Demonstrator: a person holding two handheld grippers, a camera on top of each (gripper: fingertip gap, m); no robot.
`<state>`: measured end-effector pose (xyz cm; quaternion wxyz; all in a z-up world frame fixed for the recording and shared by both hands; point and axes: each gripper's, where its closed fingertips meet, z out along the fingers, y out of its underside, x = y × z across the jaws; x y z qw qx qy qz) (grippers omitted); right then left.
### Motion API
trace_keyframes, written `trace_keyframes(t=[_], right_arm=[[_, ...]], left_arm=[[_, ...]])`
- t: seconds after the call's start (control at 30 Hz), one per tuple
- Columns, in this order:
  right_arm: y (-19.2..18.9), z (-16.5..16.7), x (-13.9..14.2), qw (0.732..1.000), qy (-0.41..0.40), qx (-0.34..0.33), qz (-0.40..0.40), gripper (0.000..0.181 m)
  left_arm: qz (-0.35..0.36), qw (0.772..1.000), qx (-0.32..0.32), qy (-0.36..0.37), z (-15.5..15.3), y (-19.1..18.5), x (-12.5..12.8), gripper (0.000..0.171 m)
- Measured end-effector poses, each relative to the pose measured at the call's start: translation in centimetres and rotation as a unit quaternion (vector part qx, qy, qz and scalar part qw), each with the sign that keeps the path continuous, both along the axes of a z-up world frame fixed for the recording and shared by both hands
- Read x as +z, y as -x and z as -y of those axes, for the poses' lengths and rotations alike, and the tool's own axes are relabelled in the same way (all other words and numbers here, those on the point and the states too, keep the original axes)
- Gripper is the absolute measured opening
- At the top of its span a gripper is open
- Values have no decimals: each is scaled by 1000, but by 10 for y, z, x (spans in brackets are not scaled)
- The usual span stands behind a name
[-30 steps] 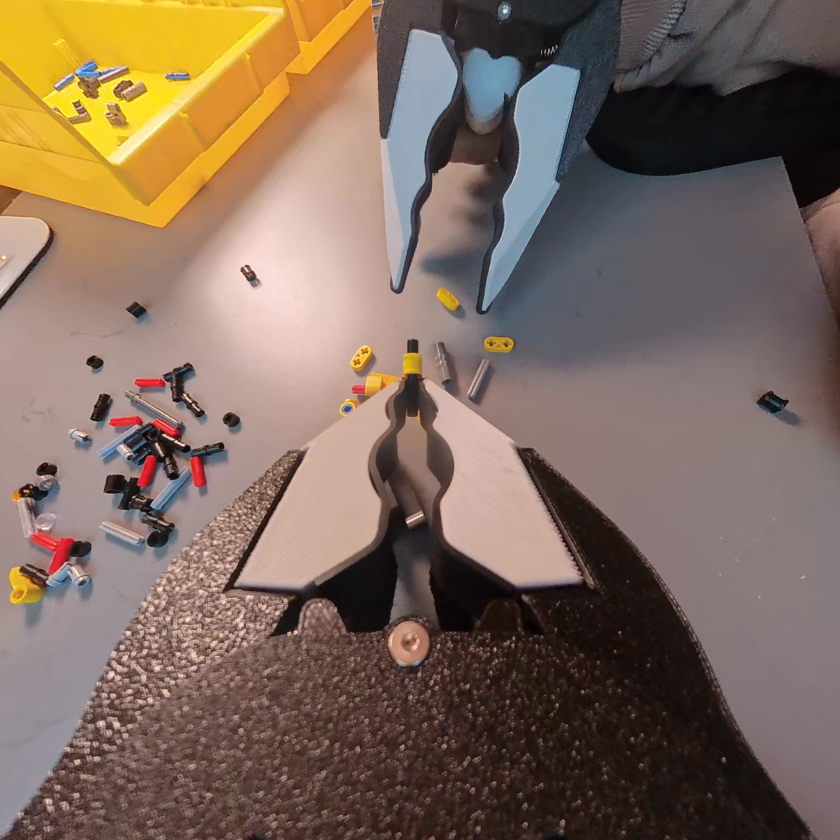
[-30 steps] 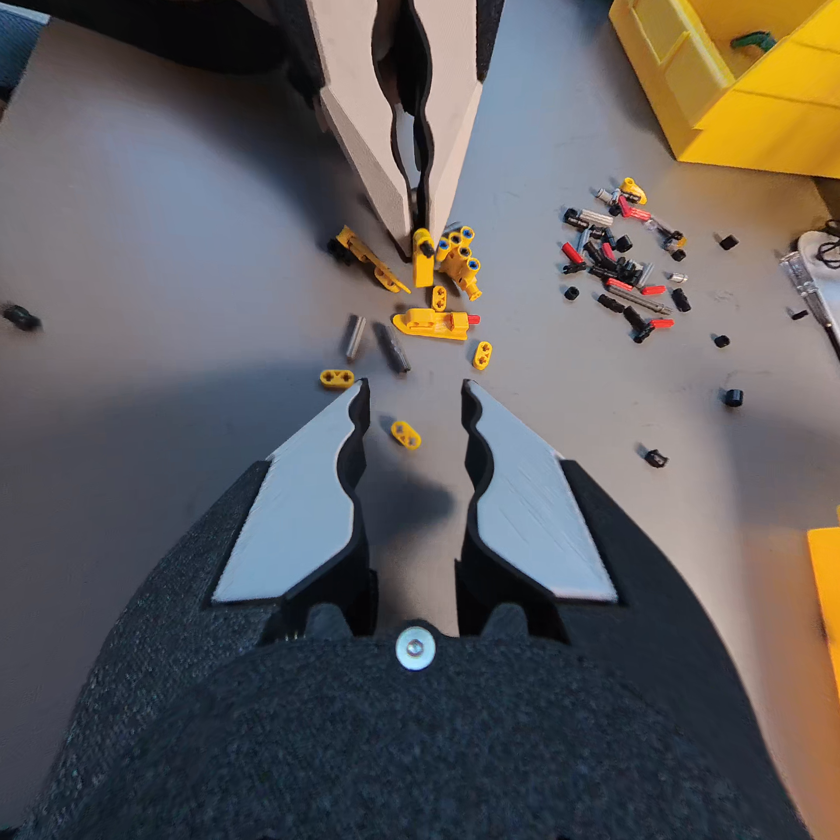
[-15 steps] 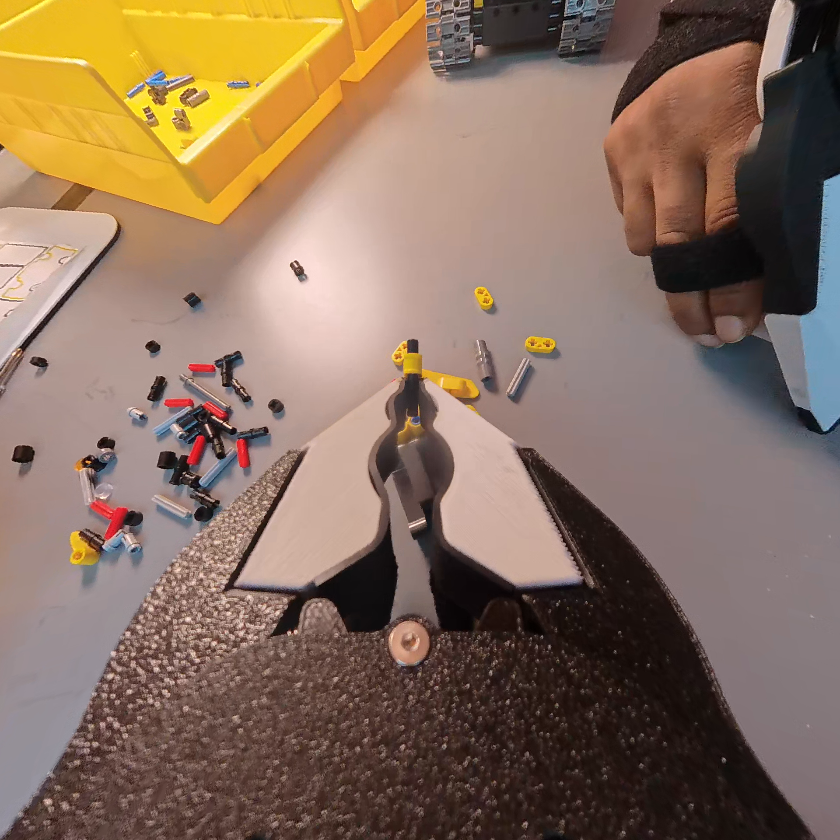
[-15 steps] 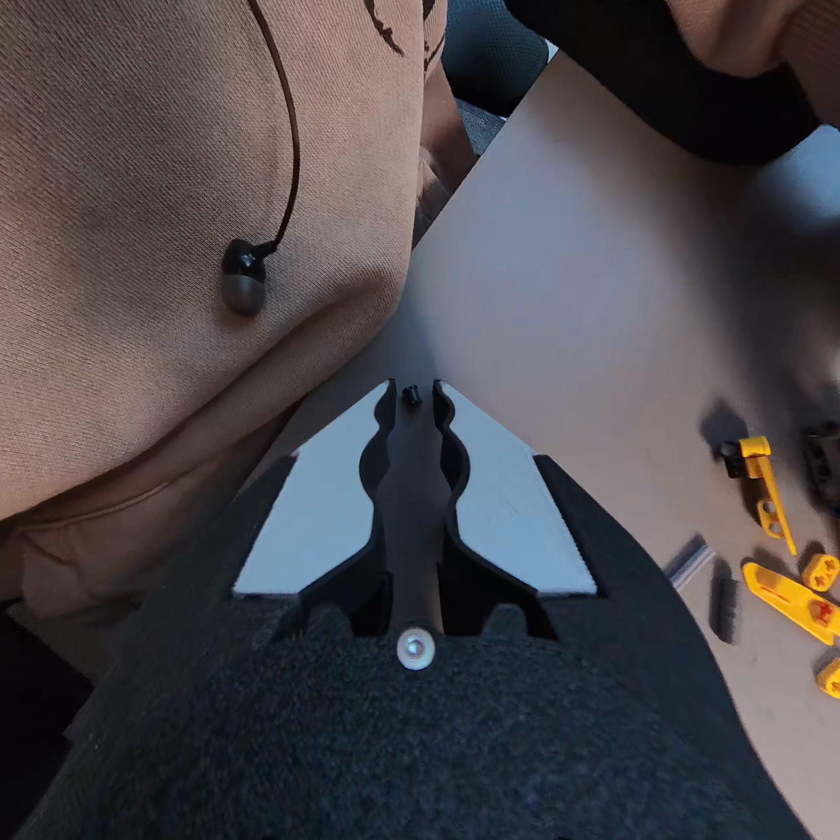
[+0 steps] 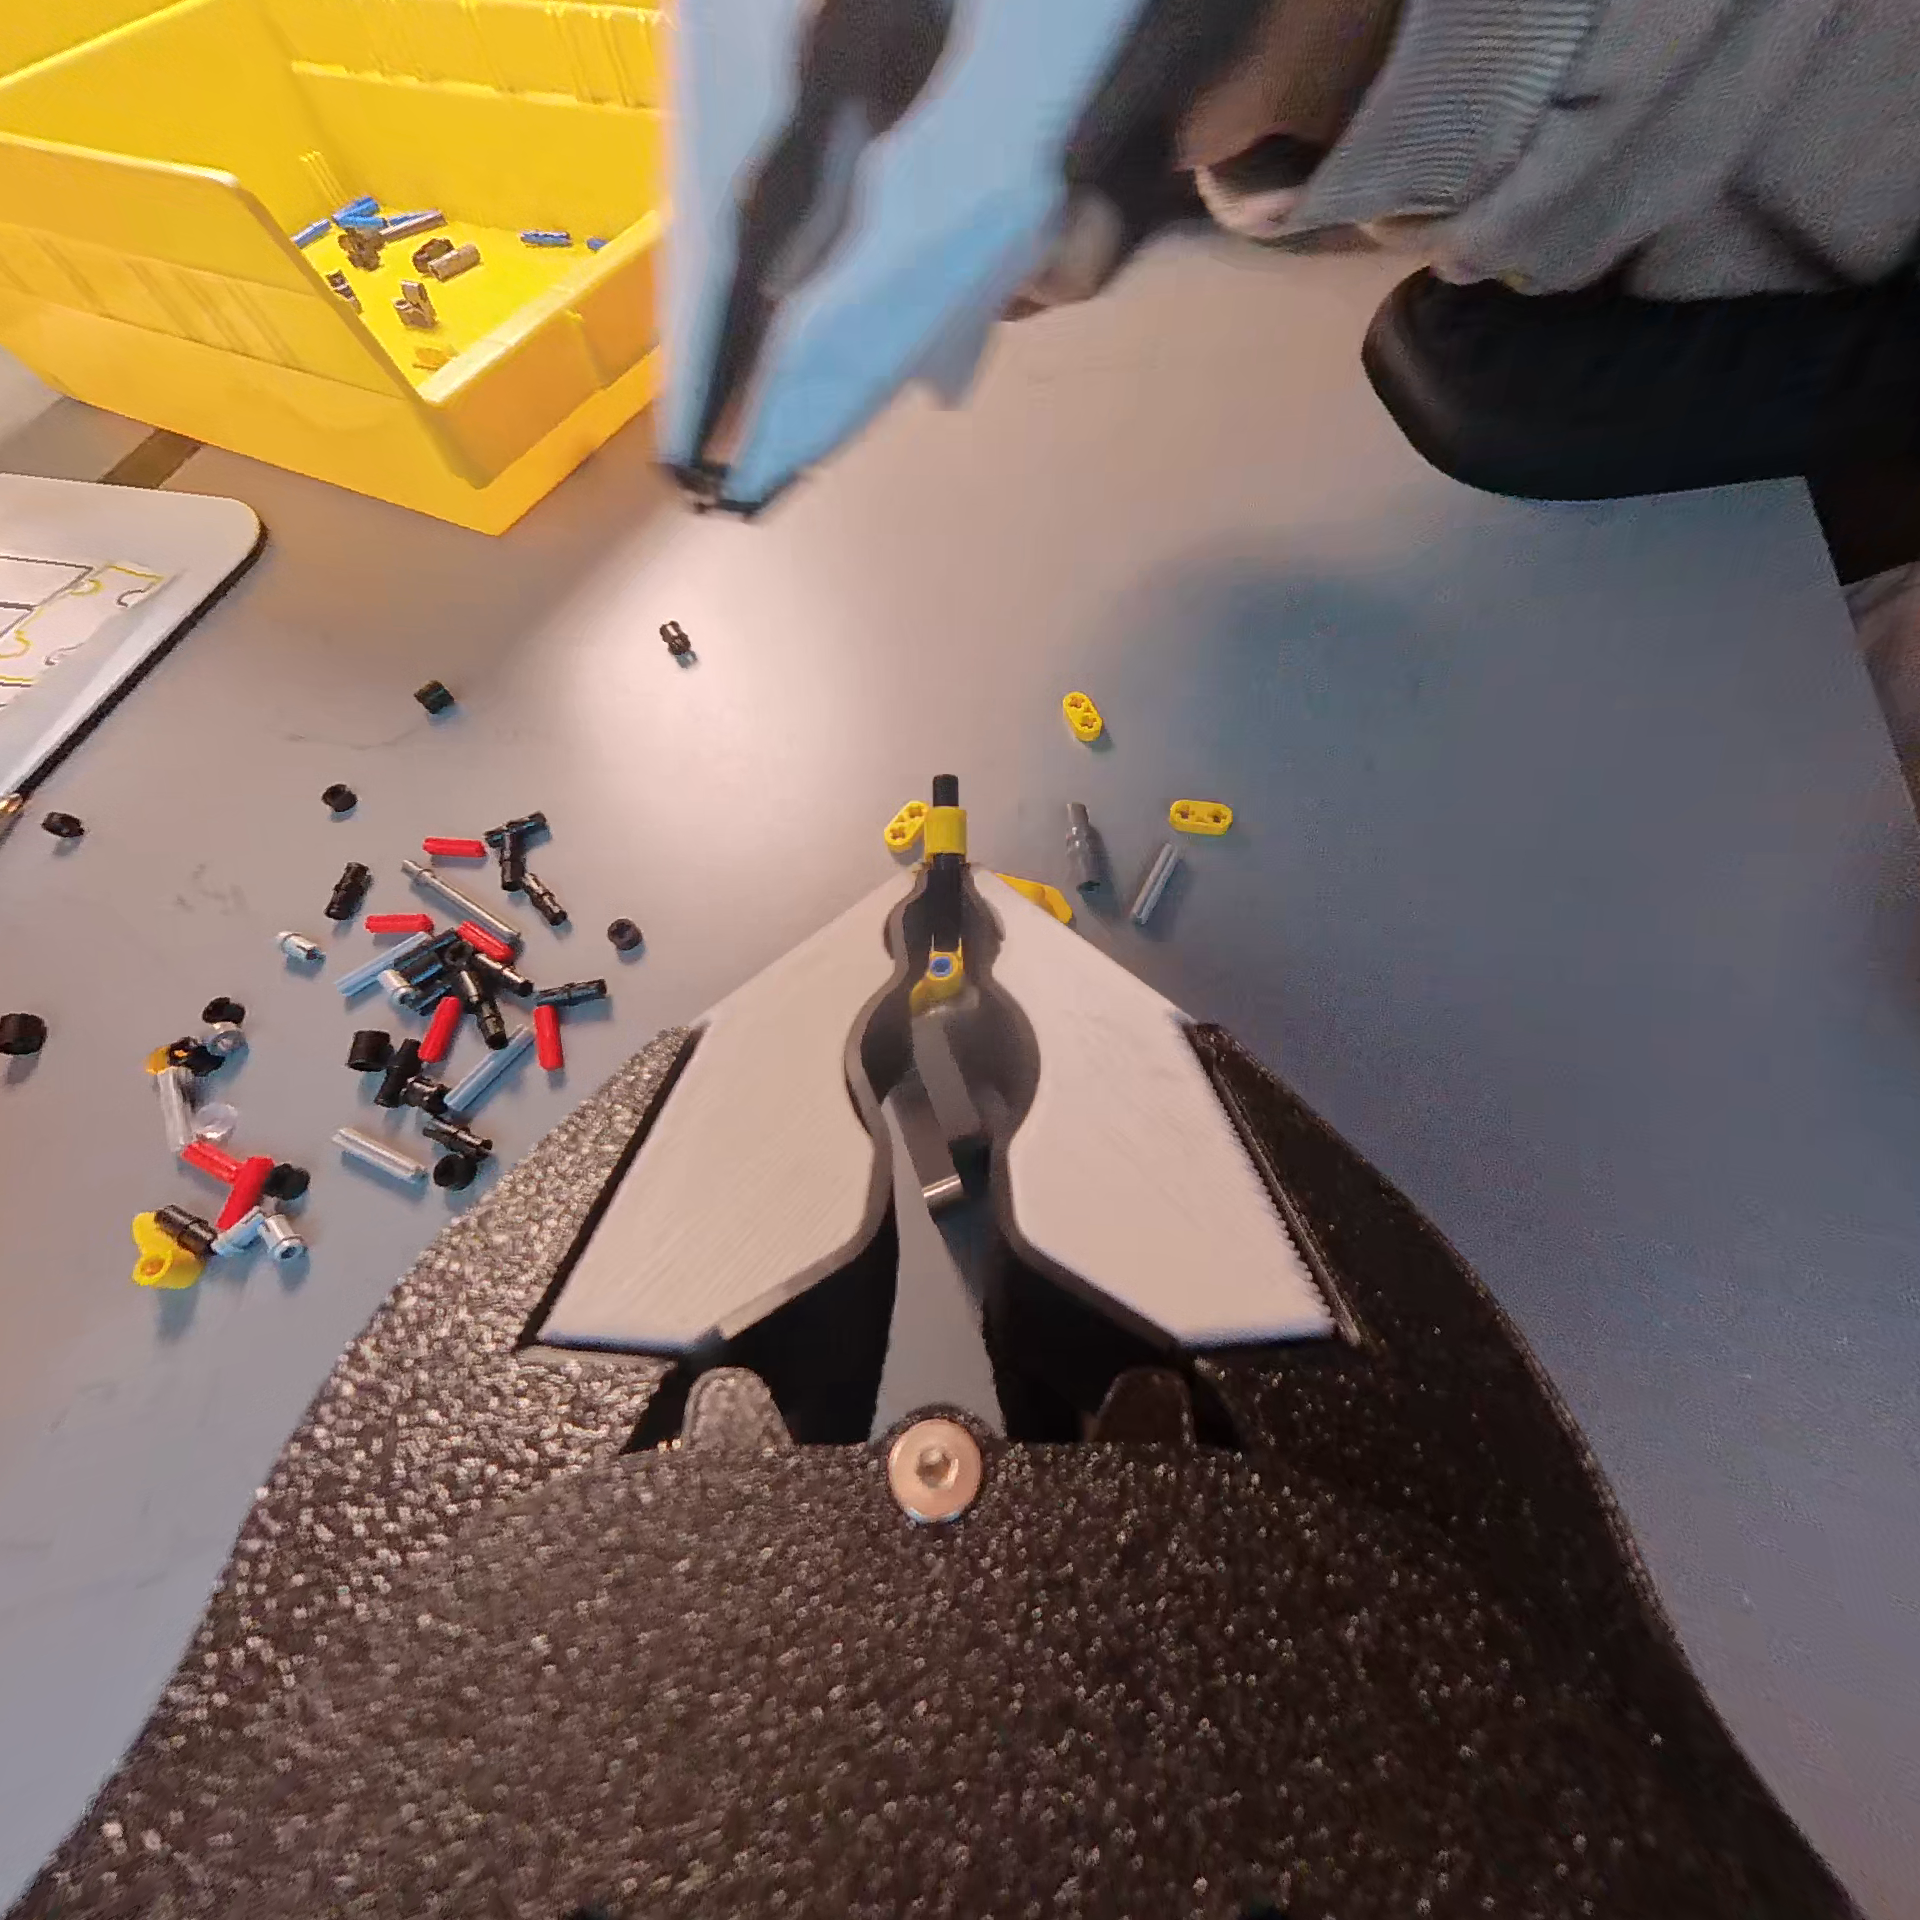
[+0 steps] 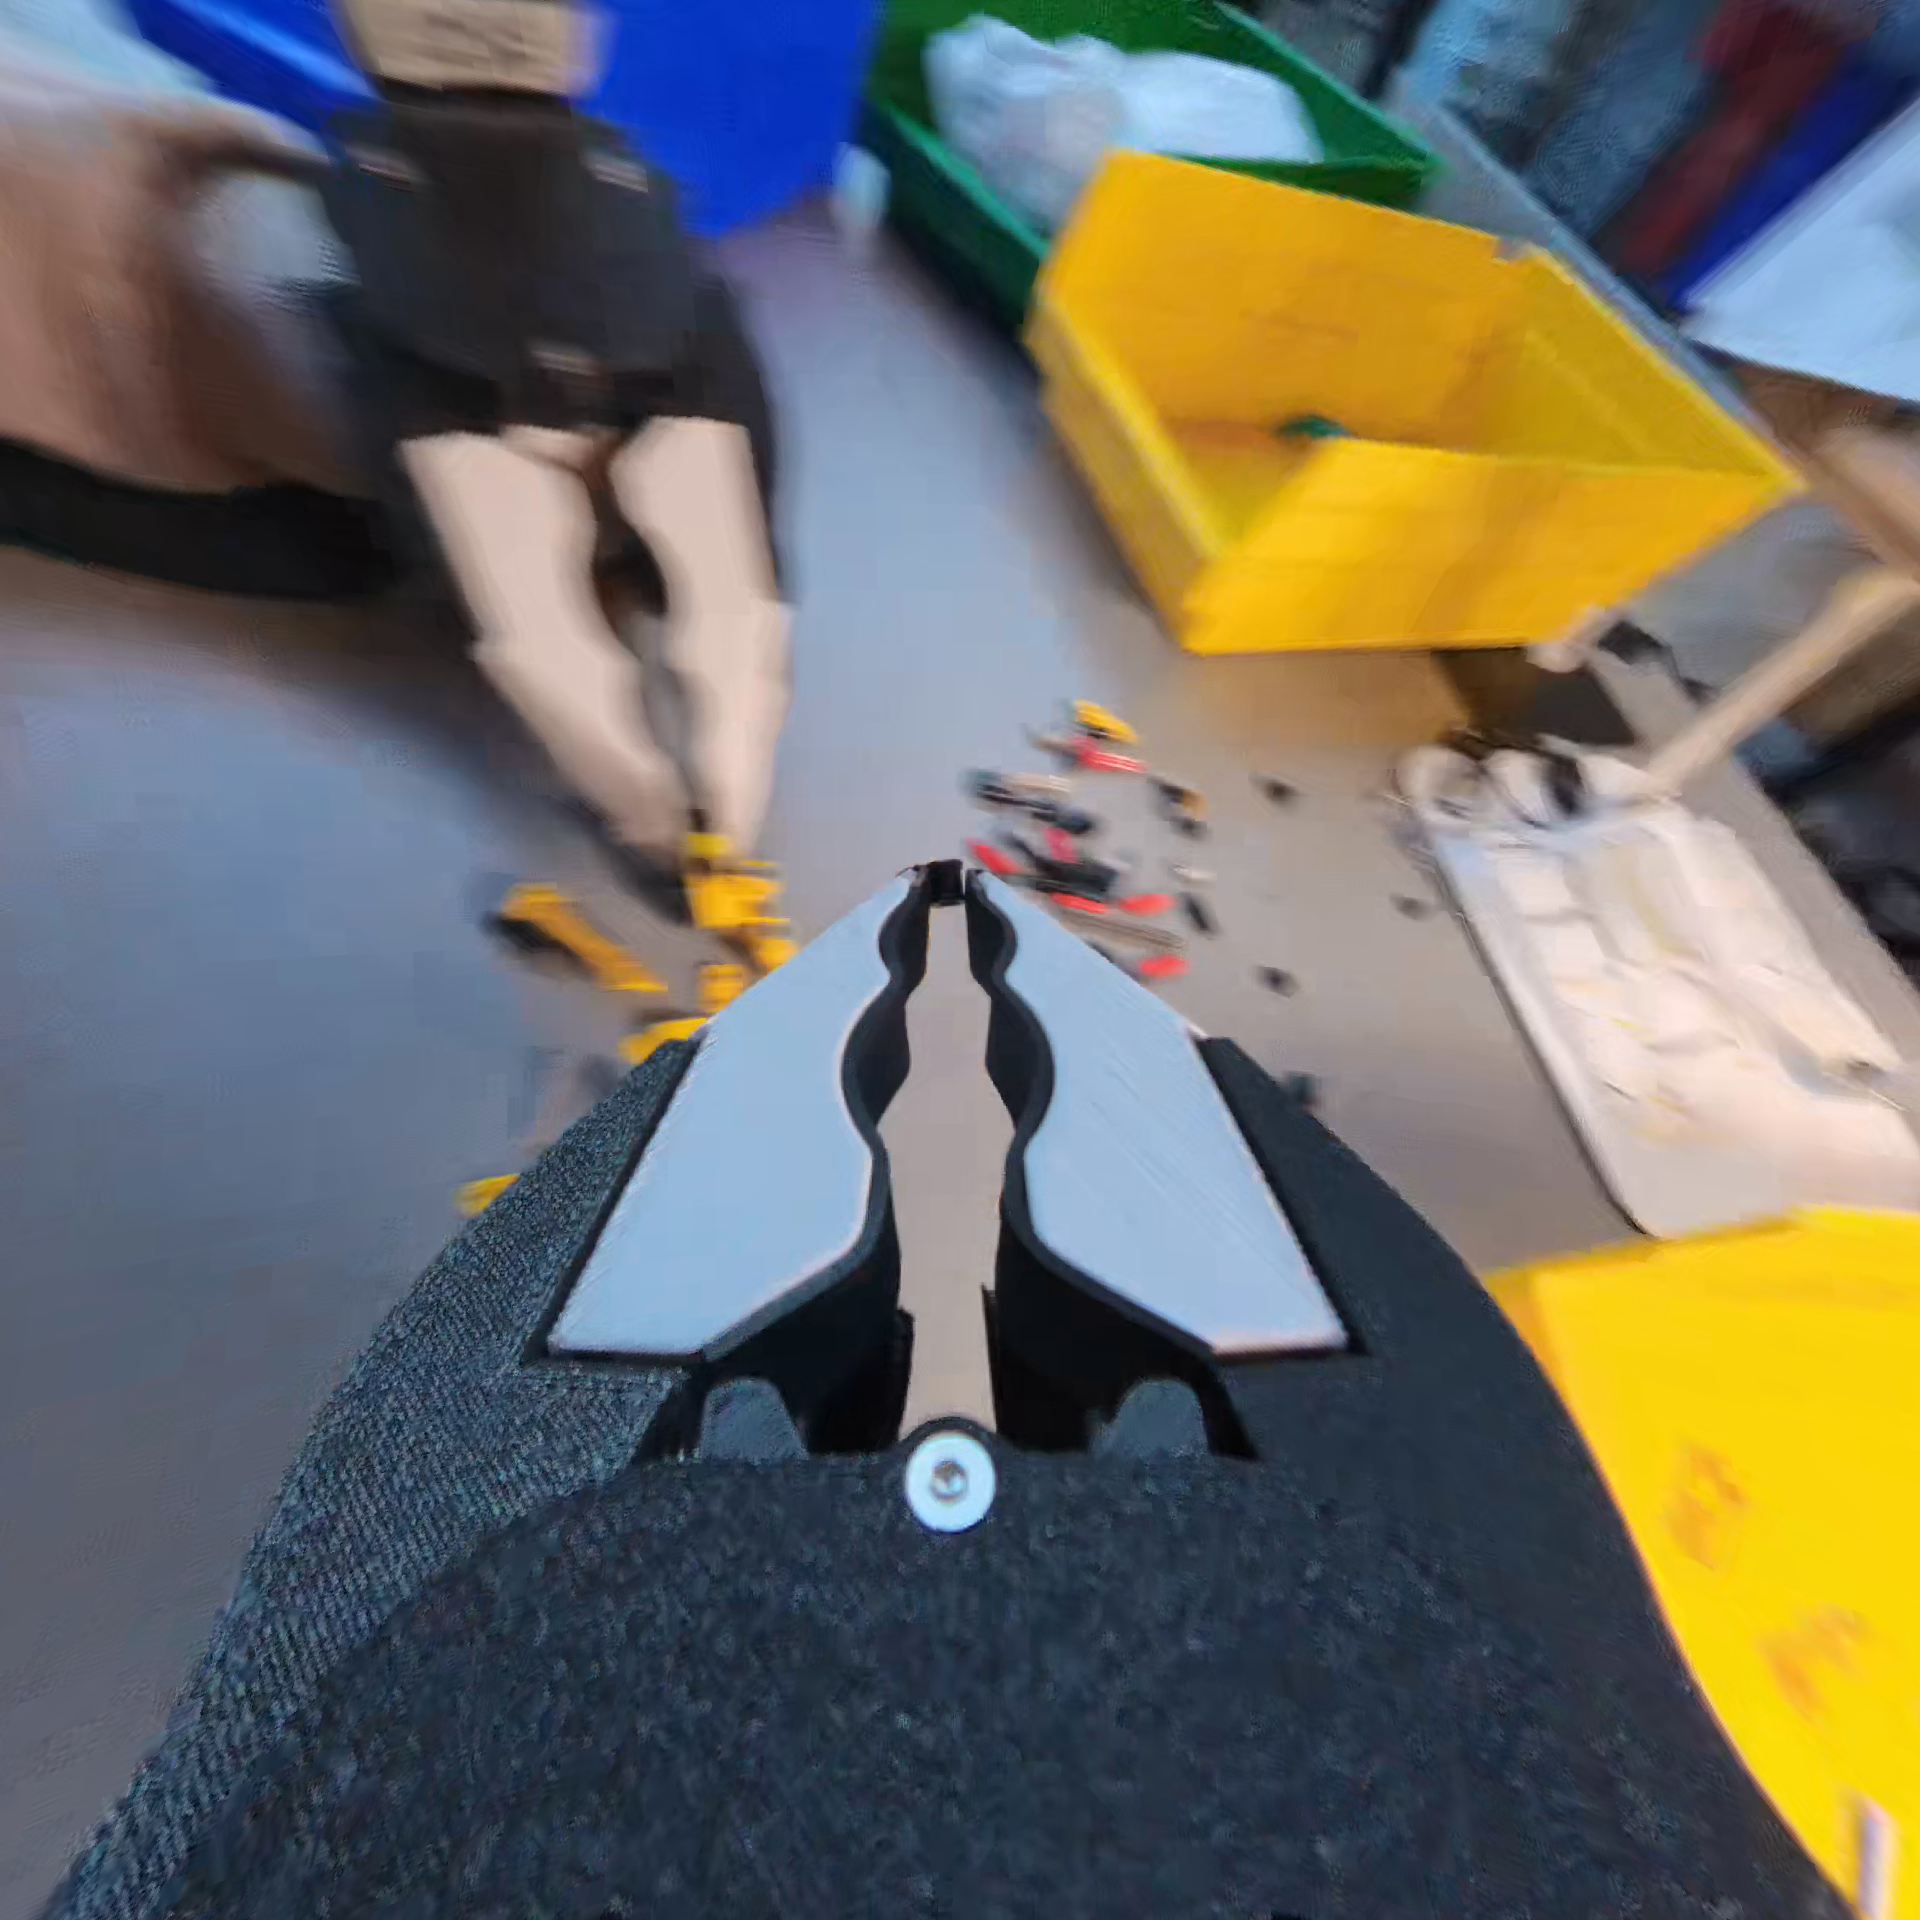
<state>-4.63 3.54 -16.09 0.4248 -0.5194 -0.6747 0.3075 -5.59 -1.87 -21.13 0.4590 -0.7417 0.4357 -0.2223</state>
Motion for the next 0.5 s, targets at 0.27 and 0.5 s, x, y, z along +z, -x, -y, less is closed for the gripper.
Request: trace_keyframes(t=[0.27,0.5], right_arm=[[44,-86,-69,990,32,-80,108,13],[35,-72,-65,991,51,-70,102,57]], left_arm=[[-1,1000,22,2,-1,9,-2,4],[-3,1000,25,10,-2,8,-3,4]])
